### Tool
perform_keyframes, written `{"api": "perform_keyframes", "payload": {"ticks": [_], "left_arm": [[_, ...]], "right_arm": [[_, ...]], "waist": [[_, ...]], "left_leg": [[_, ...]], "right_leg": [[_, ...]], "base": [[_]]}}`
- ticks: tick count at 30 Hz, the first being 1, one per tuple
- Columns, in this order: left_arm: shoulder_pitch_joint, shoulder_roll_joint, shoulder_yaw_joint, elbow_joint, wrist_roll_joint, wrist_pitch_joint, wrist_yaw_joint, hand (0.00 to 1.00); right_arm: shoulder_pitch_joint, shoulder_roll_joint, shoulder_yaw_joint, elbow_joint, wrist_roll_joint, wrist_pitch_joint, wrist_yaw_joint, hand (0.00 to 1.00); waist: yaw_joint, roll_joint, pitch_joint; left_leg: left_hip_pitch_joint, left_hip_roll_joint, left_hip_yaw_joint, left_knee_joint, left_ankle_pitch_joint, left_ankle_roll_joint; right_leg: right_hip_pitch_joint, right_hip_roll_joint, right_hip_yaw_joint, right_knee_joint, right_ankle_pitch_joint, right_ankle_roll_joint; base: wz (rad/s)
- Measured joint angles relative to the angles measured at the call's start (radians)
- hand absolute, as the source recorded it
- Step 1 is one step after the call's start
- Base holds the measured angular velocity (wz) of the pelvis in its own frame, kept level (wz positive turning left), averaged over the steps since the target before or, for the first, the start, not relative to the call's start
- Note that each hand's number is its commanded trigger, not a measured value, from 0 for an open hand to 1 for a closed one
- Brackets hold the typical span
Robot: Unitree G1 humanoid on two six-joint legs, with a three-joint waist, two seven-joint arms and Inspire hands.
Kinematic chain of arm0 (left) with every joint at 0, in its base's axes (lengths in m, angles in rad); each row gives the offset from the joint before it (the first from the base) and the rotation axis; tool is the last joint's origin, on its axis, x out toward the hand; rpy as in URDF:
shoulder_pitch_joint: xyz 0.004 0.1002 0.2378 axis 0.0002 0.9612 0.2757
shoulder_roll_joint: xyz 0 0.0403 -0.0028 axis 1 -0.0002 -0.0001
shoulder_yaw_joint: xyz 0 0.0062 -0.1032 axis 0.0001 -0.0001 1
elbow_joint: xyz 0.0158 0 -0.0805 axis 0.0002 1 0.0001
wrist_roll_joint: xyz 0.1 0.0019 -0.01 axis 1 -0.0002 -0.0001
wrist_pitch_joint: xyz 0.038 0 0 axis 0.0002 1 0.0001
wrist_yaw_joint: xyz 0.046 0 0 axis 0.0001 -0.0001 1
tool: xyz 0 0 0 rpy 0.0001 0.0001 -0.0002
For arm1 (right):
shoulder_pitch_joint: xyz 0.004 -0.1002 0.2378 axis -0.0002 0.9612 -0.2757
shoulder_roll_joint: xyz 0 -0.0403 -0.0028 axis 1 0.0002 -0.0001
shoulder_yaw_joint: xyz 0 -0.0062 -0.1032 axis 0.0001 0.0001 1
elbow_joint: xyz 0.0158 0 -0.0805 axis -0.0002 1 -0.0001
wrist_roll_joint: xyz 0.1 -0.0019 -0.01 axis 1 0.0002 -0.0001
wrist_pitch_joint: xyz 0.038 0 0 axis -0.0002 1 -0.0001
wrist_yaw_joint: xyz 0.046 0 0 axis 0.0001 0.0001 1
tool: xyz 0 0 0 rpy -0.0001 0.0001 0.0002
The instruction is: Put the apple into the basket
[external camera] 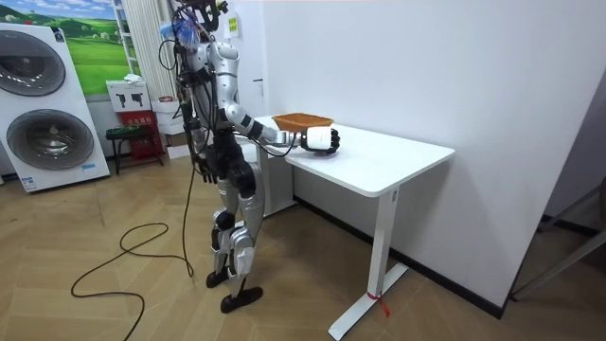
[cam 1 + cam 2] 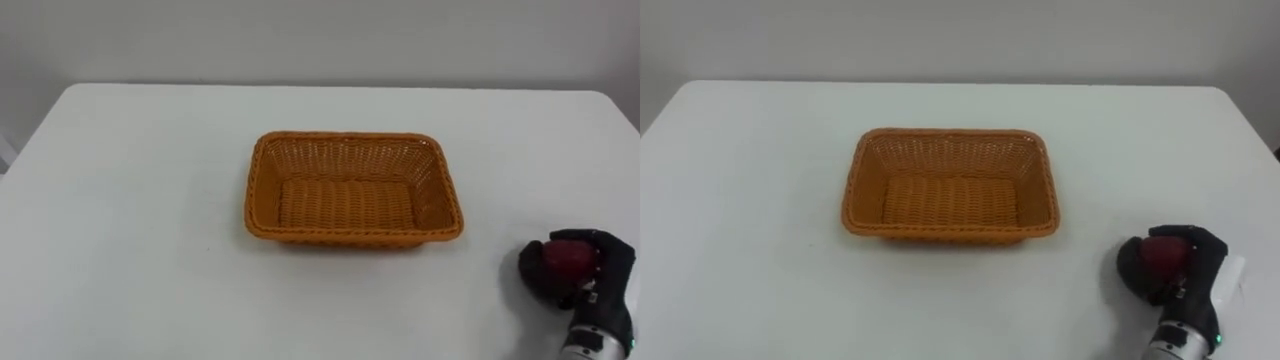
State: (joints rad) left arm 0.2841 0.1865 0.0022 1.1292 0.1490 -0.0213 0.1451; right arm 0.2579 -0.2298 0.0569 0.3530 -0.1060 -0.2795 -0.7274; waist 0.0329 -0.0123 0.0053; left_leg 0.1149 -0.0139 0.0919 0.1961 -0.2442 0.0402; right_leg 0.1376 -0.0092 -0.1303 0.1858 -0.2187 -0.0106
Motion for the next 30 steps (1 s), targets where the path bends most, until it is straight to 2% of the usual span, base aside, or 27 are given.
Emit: {"api": "perform_keyframes", "payload": {"ticks": [2,5,10,13,15,20,23,27,30], "left_arm": [[0.0,0.001,-0.006,0.0,0.0,0.001,-0.001,0.0],[0.001,0.001,-0.006,0.0,0.0,0.001,-0.003,0.0],[0.0,0.002,-0.007,-0.001,-0.001,-0.001,-0.002,0.0],[0.0,0.002,-0.007,0.002,0.0,-0.003,-0.009,0.0],[-0.002,0.002,-0.007,0.0,0.0,-0.009,-0.011,0.0],[-0.009,0.002,-0.013,0.028,-0.001,-0.014,-0.011,0.0],[-0.022,-0.003,-0.031,0.041,-0.001,-0.014,-0.011,0.0],[-0.026,-0.004,-0.044,0.041,-0.001,-0.014,-0.011,0.0],[-0.033,-0.004,-0.049,0.04,-0.002,-0.016,-0.01,0.0]], "right_arm": [[0.002,0.0,0.017,-0.072,0.0,0.001,0.012,1.0],[0.001,0.0,0.021,-0.148,-0.001,0.006,0.013,1.0],[-0.024,-0.001,0.021,-0.21,-0.009,0.009,0.012,1.0],[-0.025,-0.001,0.021,-0.252,-0.018,0.01,0.016,1.0],[-0.025,-0.001,0.021,-0.281,-0.018,0.01,0.024,1.0],[-0.044,-0.001,0.028,-0.366,-0.048,0.01,0.033,1.0],[-0.043,-0.001,0.062,-0.438,-0.069,0.007,0.044,1.0],[-0.04,-0.002,0.092,-0.448,-0.069,0.007,0.077,1.0],[-0.041,-0.003,0.123,-0.449,-0.07,0.007,0.103,1.0]], "waist": [[0.003,0.005,0.0035],[0.006,0.009,0.0005],[0.009,-0.008,-0.0052],[0.023,-0.019,-0.0088],[0.029,-0.02,-0.0088],[0.036,-0.009,-0.0008],[0.036,-0.007,-0.0003],[0.047,-0.003,-0.0002],[0.053,-0.003,-0.0043]], "left_leg": [[-0.002,-0.001,0.002,-0.001,0.0,0.0],[-0.004,-0.001,0.003,-0.001,0.001,-0.001],[0.0,0.001,0.001,-0.001,0.002,-0.002],[0.003,0.0,0.001,-0.001,0.002,-0.002],[0.004,0.0,0.001,-0.001,0.002,-0.002],[0.013,0.001,0.002,0.0,0.002,-0.001],[-0.011,0.001,0.001,0.007,0.002,-0.002],[-0.02,0.002,-0.001,0.009,0.002,-0.002],[-0.034,0.001,0.001,0.011,0.002,-0.002]], "right_leg": [[-0.005,0.0,0.002,0.0,0.0,0.0],[-0.008,0.0,0.003,0.0,0.0,0.0],[-0.009,0.001,-0.006,-0.001,0.0,0.0],[-0.007,0.0,-0.006,-0.002,0.0,0.0],[-0.006,0.0,-0.005,-0.002,0.0,0.0],[-0.002,-0.003,-0.009,-0.002,0.0,0.0],[-0.024,-0.001,-0.009,0.002,0.001,-0.001],[-0.028,-0.001,-0.01,0.005,0.002,-0.003],[-0.037,-0.001,-0.01,0.009,0.003,-0.003]], "base": [[0.0],[0.0],[0.0],[-0.03],[0.0],[0.0],[0.0],[0.0],[0.0]]}}
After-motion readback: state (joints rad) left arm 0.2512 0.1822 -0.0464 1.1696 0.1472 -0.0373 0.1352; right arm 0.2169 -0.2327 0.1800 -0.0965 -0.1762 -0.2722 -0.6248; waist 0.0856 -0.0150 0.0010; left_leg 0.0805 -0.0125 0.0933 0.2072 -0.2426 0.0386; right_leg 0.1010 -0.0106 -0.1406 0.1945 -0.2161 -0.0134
